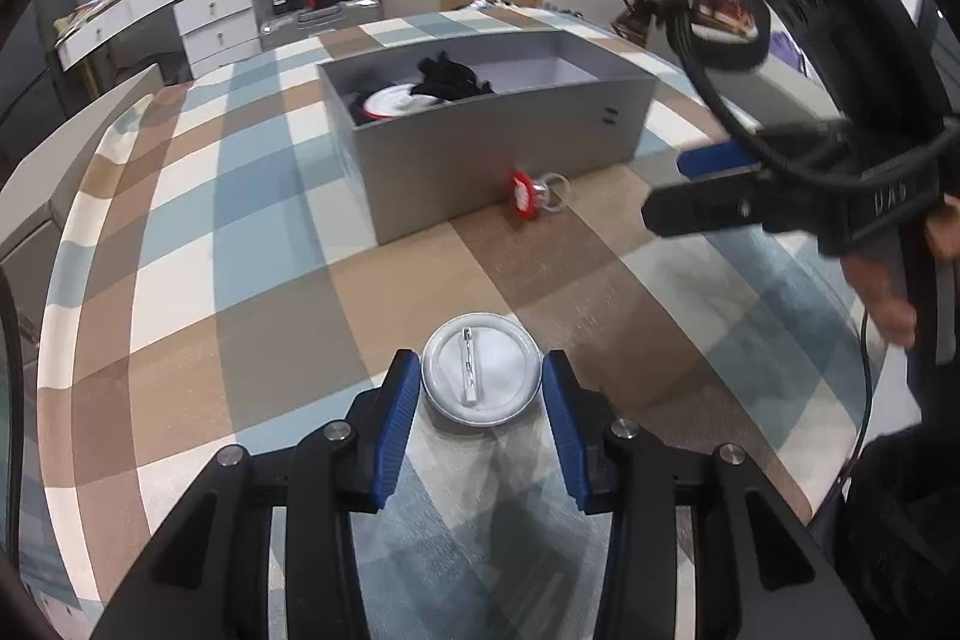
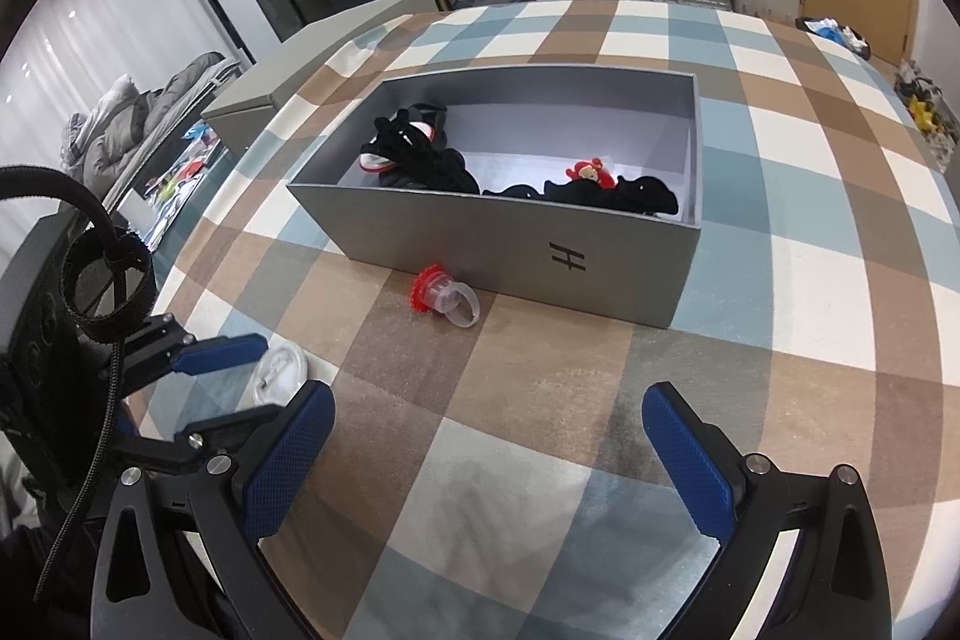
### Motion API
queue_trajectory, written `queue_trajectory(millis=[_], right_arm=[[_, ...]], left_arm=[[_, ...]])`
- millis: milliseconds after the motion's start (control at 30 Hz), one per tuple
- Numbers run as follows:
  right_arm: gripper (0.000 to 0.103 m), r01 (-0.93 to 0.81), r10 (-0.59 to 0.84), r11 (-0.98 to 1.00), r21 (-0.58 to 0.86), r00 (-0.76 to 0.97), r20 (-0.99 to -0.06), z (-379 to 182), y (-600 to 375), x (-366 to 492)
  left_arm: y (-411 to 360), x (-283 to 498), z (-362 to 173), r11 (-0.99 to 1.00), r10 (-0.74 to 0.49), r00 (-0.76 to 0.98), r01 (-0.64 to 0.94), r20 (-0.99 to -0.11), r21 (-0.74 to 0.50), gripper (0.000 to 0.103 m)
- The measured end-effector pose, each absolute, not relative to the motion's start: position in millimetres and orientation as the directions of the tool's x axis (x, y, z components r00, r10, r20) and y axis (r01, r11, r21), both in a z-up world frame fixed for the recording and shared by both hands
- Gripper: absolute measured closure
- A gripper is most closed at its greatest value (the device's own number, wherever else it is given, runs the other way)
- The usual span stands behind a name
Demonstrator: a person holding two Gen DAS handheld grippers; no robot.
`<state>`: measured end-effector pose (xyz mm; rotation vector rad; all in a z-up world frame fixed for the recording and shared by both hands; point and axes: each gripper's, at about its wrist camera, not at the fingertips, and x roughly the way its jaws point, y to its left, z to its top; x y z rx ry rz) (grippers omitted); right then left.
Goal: Organize jewelry
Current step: 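Grasp the remaining red hair tie with the right tool while the left tool holds the badge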
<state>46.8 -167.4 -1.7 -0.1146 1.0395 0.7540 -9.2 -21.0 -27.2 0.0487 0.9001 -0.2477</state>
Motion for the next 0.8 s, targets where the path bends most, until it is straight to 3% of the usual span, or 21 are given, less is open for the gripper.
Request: queue_trajectory(millis=[200, 367, 800], right_arm=[[0.001, -0.616, 0.559, 0.731, 0.295, 0.291, -0.776, -0.9, -163.0, 47.3], [0.012, -0.618, 0.576, 0.721, 0.313, 0.283, -0.767, -4.3, -154.4, 48.3], [0.022, -0.633, 0.564, 0.720, 0.283, 0.297, -0.771, -8.8, -141.9, 48.3]], left_arm=[[-9.2, -4.3, -23.3, 0.980, -0.190, 0.637, 0.170, -0.747, -0.104, 0.067], [-3.4, -1.4, -22.3, 0.985, -0.175, 0.668, 0.114, -0.724, -0.133, 0.067], [10.2, 4.2, -31.1, 0.991, -0.111, 0.673, 0.021, -0.731, -0.132, 0.067]])
